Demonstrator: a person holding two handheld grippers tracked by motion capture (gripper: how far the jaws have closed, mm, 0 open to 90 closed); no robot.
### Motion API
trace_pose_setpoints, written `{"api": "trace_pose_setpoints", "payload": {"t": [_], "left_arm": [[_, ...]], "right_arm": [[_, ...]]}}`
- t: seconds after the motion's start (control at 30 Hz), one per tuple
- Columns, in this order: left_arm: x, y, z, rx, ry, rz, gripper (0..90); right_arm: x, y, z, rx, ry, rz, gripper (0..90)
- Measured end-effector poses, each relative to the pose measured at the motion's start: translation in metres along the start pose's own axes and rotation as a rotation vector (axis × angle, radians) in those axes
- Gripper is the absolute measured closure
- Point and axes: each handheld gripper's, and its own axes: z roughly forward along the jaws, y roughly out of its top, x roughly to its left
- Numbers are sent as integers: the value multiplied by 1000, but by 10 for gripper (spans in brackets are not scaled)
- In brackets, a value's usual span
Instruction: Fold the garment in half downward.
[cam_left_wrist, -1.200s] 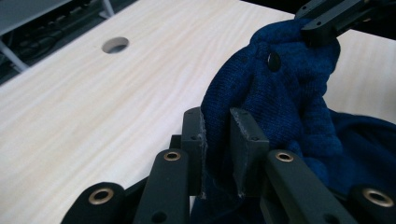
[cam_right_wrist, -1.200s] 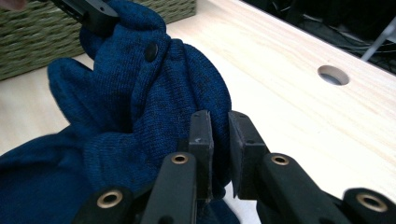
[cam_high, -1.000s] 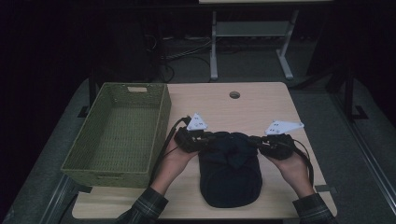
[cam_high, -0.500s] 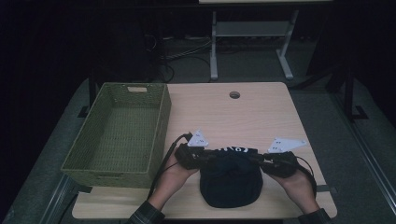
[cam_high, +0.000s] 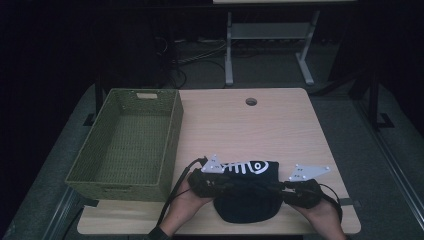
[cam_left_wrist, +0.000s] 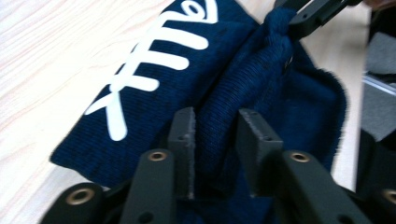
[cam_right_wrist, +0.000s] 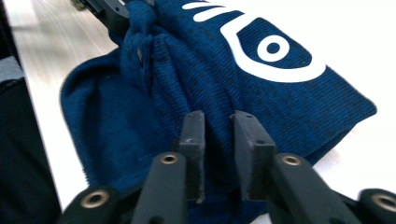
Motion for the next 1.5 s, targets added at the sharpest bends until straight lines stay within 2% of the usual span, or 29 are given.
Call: {"api": "trace_pose_setpoints", "payload": {"t": [0.2, 0.27, 0.33, 0.37, 0.43, 0.5, 0.53, 0.6, 0.63, 0.73, 0.77, 0.87, 0.9, 0.97, 1.03, 1.2, 1.33, 1.5], "left_arm": [[-4, 10, -18, -44, 2, 12, 603], [-3, 17, -29, -70, 17, 23, 602], [-2, 19, -32, -71, 24, 24, 595], [1, 22, -37, -97, 30, 13, 595], [4, 26, -42, -112, 39, 14, 597], [5, 28, -43, -117, 46, 15, 644], [7, 30, -43, -122, 57, 16, 673], [11, 32, -41, -123, 64, 7, 750], [16, 34, -36, -110, 74, -5, 785], [25, 34, -24, -73, 101, -18, 874], [27, 34, -21, -70, 105, -31, 888], [34, 33, -13, -52, 117, -49, 898], [39, 31, -7, -32, 128, -68, 898], [45, 30, -3, -21, 142, -79, 898], [49, 28, 0, -18, 133, -97, 898], [47, 26, 5, -11, 106, -98, 897], [40, 23, 10, 9, 80, -74, 897], [35, 18, 16, 32, 67, -71, 895]], "right_arm": [[2, 3, -13, -41, 6, 5, 647], [1, 10, -25, -74, -1, 10, 632], [-2, 14, -32, -96, -5, 12, 632], [-4, 17, -35, -106, -14, 15, 635], [-8, 20, -39, -119, -22, 19, 646], [-10, 22, -40, -123, -24, 23, 663], [-15, 25, -40, -128, -28, 22, 704], [-18, 27, -38, -127, -22, 24, 736], [-20, 29, -32, -115, -19, 18, 789], [-24, 32, -20, -98, -11, 3, 867], [-25, 33, -16, -89, -8, 2, 897], [-26, 33, -8, -69, 6, 0, 898], [-23, 32, -2, -52, 15, -9, 898], [-21, 30, 1, -41, 25, -9, 898], [-18, 27, 4, -29, 34, -17, 898], [-10, 19, 4, -10, 58, -18, 899], [-3, 10, 3, -4, 76, -15, 899], [5, -4, 2, 20, 98, -12, 898]]}}
